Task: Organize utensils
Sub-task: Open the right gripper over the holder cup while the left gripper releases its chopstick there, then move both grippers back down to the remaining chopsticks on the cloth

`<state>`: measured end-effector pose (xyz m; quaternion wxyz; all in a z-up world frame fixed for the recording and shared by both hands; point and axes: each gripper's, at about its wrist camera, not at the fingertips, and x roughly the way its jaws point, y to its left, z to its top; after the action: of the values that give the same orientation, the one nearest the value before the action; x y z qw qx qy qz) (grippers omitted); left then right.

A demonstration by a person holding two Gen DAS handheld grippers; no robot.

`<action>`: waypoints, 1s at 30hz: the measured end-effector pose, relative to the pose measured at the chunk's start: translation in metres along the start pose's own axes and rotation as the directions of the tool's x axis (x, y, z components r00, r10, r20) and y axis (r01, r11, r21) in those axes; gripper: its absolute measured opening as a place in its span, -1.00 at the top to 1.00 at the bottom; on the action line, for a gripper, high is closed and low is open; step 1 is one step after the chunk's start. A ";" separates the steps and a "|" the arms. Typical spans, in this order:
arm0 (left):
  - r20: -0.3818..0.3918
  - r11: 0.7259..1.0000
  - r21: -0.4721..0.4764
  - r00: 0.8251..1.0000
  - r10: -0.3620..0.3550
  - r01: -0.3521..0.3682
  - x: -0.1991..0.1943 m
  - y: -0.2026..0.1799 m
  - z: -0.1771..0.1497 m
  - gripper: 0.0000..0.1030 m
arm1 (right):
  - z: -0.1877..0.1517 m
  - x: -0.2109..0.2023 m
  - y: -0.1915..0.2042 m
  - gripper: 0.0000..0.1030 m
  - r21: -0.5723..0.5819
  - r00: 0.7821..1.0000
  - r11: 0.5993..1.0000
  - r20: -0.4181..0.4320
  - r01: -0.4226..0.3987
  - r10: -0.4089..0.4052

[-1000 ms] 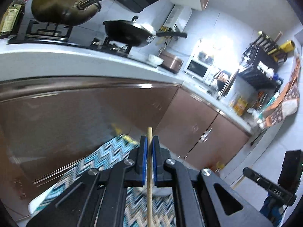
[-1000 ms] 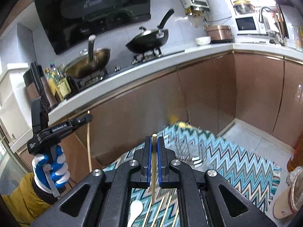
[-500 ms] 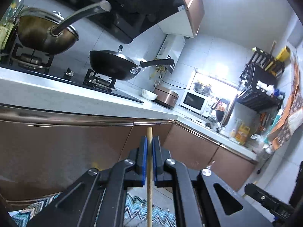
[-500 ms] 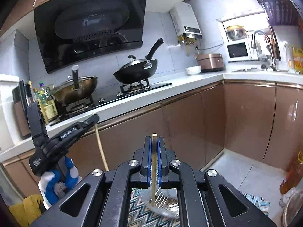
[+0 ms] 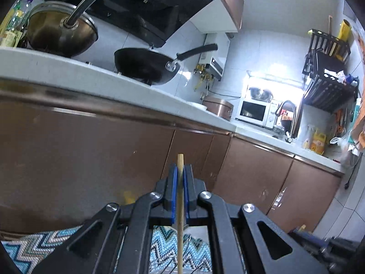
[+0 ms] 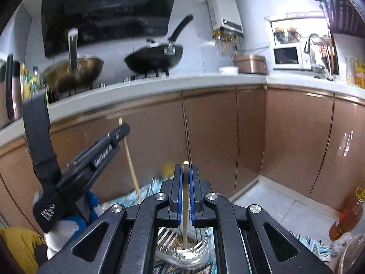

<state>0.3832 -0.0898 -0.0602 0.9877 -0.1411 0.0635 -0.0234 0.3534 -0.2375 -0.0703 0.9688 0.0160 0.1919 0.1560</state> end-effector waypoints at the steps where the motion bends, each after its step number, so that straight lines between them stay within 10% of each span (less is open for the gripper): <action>1: -0.009 1.000 0.002 1.000 0.002 -0.002 0.001 0.000 -0.004 0.88 | -0.006 0.003 0.002 0.89 -0.010 1.000 1.000 -0.010 0.004 -0.004; 7: -0.061 0.999 -0.012 0.997 -0.043 0.042 -0.016 0.006 -0.001 0.21 | -0.022 -0.002 0.007 0.57 -0.043 0.999 0.999 -0.039 0.015 -0.016; 13: -0.070 0.997 0.068 0.997 -0.038 0.043 -0.071 0.018 0.039 -0.02 | -0.007 -0.043 0.015 0.51 -0.048 0.999 0.998 -0.011 0.035 -0.036; 30: -0.149 0.986 0.166 0.988 0.036 -0.011 -0.244 0.131 0.090 -0.13 | -0.009 -0.175 0.066 0.45 -0.032 0.998 0.999 -0.036 0.041 -0.042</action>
<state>0.1574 0.0758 0.0175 0.9885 -0.0562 0.1377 -0.0275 0.1765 -0.2287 -0.0083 0.9683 -0.0059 0.2074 0.1392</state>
